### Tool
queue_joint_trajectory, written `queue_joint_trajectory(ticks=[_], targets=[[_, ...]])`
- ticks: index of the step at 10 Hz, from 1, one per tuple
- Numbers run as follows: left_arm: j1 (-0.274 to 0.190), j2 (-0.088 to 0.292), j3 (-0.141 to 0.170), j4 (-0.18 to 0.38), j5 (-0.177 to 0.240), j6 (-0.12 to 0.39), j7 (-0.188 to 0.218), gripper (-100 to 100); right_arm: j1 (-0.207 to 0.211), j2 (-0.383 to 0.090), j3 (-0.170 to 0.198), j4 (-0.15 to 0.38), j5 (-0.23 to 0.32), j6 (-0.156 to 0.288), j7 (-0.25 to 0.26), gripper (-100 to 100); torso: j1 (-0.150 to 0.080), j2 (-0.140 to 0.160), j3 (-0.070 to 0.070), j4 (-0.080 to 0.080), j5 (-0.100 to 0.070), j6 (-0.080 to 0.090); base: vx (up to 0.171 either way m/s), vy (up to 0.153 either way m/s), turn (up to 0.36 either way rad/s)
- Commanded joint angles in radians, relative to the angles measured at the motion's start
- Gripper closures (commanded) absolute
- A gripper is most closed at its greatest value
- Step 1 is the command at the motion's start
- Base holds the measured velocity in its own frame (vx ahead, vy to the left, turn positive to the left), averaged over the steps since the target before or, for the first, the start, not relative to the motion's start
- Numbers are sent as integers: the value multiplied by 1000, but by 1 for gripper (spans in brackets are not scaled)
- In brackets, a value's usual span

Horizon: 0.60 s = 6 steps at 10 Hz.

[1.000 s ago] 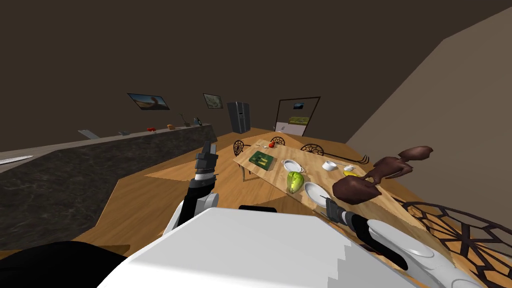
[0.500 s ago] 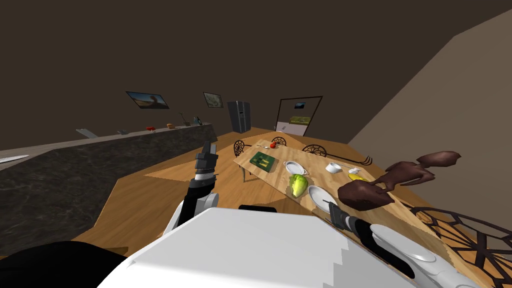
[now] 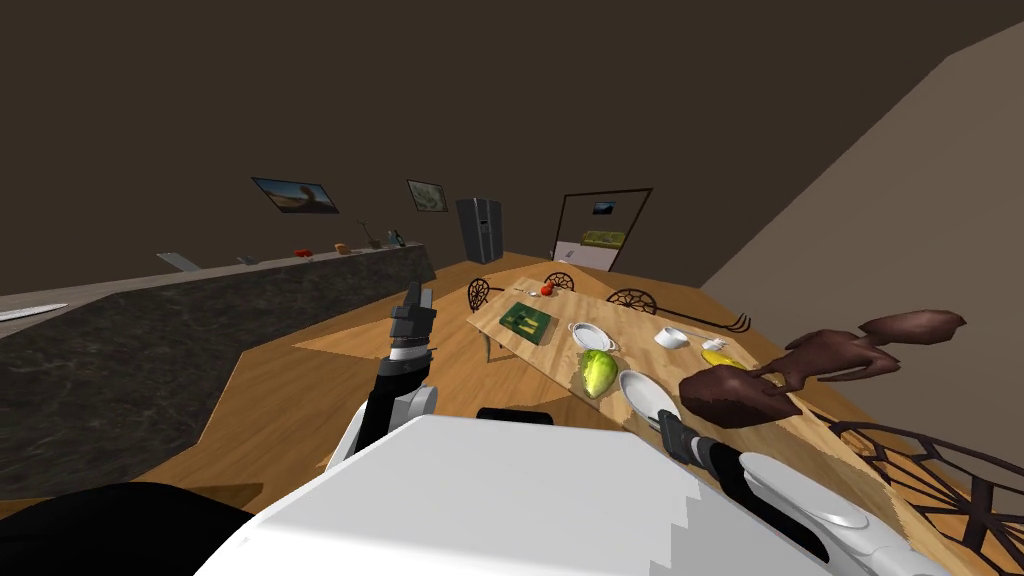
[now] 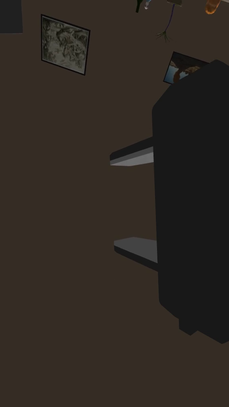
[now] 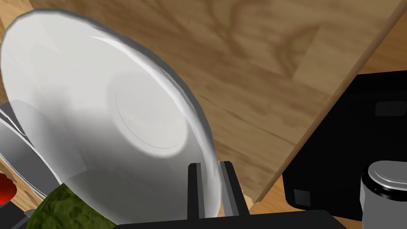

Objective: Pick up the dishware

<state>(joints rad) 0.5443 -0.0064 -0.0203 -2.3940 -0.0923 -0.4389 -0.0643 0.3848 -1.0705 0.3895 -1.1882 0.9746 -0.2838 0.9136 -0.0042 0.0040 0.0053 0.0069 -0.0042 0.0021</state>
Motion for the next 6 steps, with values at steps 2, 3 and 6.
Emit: queue_joint_trajectory(ticks=[2, 3, 6], targets=[[0, 0, 0, 0, 0, 0, 0, 0, 0, 1, 0, 0, -1, 0, -1, 100, -1, 3, 2, 1, 0, -1, 3, 1, -7], [0, 0, 0, 0, 0, 0, 0, 0, 0, 1, 0, 0, -1, 0, -1, 0, -1, 3, 2, 1, 1, -1, 0, 0, 0], [0, 0, 0, 0, 0, 0, 0, 0, -1, -18, -8, -15, -9, -8, -14, 0, 2, 5, 2, 1, 2, -1, -8, 16, -40]])
